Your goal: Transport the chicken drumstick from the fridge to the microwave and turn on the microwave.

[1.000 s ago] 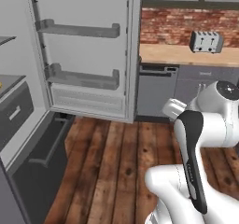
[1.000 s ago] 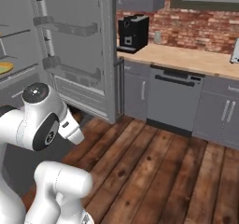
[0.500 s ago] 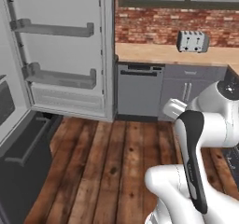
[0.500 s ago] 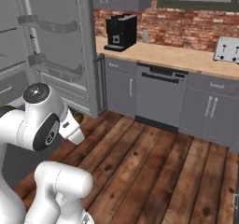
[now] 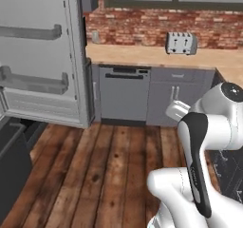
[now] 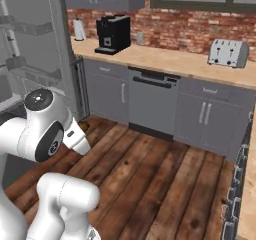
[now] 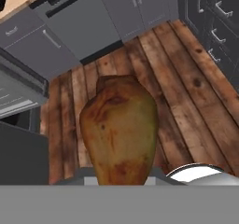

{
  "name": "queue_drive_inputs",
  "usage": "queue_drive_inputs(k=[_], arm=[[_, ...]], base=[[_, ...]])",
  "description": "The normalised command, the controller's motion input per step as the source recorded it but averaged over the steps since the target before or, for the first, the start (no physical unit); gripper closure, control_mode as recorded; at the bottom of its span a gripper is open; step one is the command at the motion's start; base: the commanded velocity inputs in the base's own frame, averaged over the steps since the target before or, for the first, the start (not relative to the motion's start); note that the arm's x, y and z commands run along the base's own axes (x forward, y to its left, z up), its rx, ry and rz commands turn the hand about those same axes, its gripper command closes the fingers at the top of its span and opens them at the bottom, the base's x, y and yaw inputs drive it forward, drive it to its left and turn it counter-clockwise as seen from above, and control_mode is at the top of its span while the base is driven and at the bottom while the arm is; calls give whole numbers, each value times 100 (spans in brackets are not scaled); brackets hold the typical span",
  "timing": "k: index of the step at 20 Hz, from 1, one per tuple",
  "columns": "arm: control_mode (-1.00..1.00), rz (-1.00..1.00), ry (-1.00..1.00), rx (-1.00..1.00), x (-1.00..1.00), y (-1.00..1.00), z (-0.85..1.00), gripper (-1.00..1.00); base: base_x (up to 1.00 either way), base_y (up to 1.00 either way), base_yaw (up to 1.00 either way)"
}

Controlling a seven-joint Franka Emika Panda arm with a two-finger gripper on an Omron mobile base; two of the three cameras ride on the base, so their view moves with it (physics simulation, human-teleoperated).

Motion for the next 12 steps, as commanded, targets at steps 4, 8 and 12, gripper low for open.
queue_drive_inputs(k=[4, 8, 12], arm=[[100, 0, 0, 0, 0, 0, 0, 100], [100, 0, 0, 0, 0, 0, 0, 100], [100, 0, 0, 0, 0, 0, 0, 100]], base=[[48, -68, 0], [61, -55, 1], [67, -48, 5]])
